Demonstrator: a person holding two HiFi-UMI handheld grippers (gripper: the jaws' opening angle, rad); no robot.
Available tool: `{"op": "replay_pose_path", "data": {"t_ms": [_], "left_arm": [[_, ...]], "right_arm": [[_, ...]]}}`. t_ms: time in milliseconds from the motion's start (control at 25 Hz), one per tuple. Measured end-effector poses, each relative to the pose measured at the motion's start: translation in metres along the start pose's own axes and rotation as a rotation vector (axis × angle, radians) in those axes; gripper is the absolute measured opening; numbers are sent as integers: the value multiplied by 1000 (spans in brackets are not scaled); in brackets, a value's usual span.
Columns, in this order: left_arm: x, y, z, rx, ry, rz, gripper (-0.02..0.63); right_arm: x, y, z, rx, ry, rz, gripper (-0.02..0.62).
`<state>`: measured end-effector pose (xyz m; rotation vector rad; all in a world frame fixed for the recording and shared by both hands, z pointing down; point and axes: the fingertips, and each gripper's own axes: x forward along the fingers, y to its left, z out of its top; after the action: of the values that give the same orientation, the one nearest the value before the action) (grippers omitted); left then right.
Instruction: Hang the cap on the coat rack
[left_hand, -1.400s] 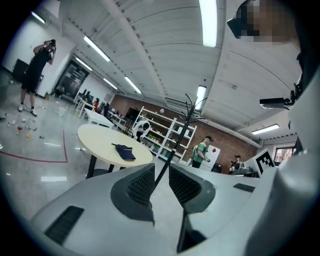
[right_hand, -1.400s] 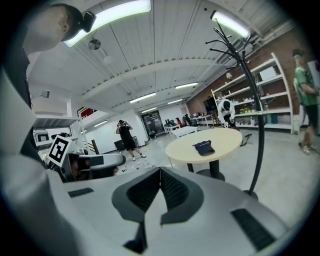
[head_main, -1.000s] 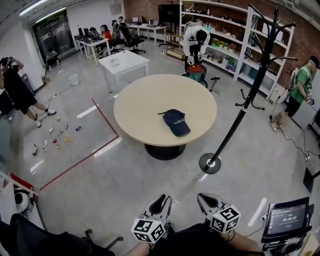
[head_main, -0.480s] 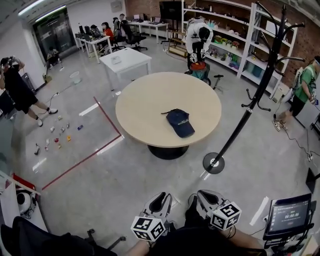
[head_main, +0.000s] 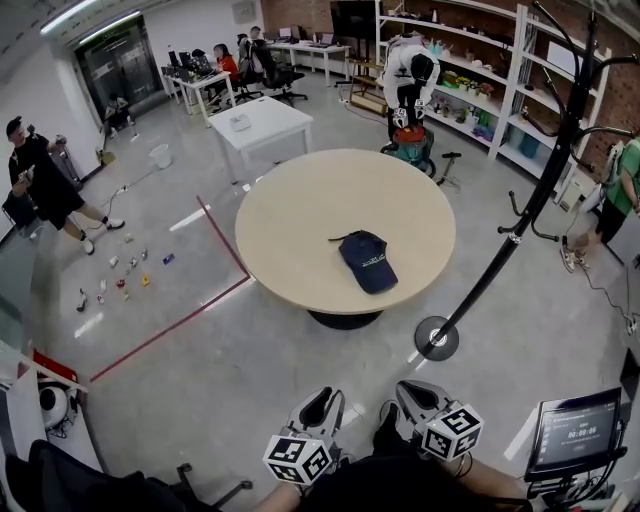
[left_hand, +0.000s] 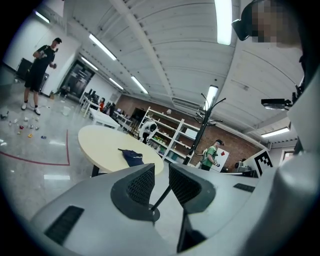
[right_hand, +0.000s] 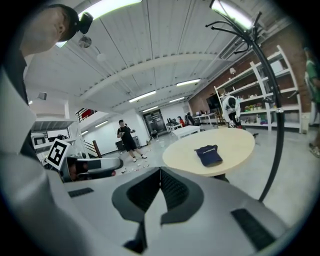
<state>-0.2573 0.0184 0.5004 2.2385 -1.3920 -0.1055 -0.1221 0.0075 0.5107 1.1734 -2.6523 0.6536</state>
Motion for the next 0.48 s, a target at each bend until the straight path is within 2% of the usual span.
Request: {"op": "replay_pose_path", "data": {"t_ms": [480], "left_arm": [[116,-4,7,0,40,10,95]], "right_arm": [[35,-103,32,37,13,0,3]]}}
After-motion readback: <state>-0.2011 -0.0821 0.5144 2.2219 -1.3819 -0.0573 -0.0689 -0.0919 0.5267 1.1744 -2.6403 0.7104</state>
